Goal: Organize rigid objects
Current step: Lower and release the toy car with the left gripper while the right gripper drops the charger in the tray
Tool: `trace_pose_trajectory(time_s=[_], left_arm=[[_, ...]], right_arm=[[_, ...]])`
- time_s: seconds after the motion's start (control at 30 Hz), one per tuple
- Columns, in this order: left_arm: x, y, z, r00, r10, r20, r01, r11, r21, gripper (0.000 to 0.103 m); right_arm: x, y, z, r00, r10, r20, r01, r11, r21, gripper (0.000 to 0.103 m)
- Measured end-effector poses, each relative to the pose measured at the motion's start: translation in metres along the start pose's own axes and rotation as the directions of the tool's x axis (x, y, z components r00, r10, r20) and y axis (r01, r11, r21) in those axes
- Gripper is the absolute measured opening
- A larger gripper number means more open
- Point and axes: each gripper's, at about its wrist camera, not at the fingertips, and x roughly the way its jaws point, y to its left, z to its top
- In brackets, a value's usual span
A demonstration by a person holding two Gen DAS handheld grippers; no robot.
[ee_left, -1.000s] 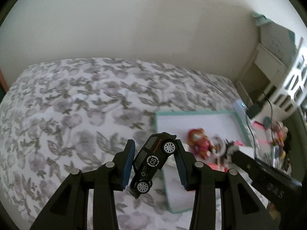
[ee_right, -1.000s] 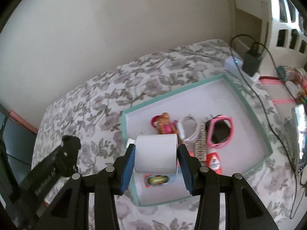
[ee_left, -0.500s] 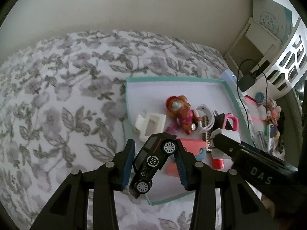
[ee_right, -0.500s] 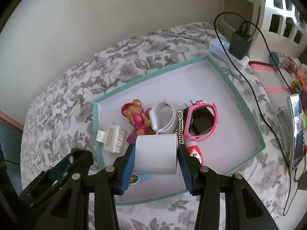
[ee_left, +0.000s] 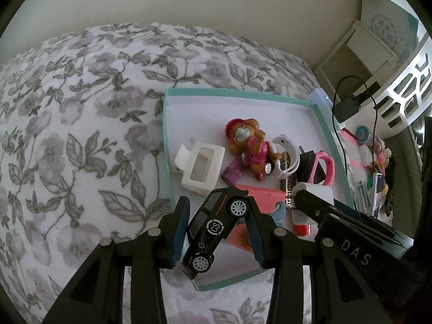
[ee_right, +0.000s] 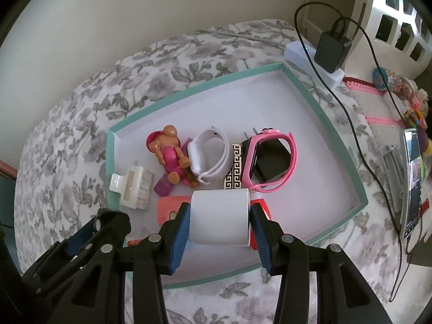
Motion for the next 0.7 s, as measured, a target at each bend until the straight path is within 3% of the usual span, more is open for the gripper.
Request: trace_pose_trajectory(time_s=[0.7], left_arm=[[0.007, 0.007, 0.001, 1.000, -0.005, -0.022, 0.004, 0.999, -0.042, 0.042]], right_arm=[[0.012, 0.002, -0.002, 0.998, -0.029, -0.057, 0.028, 0.999, -0.022, 0.048]])
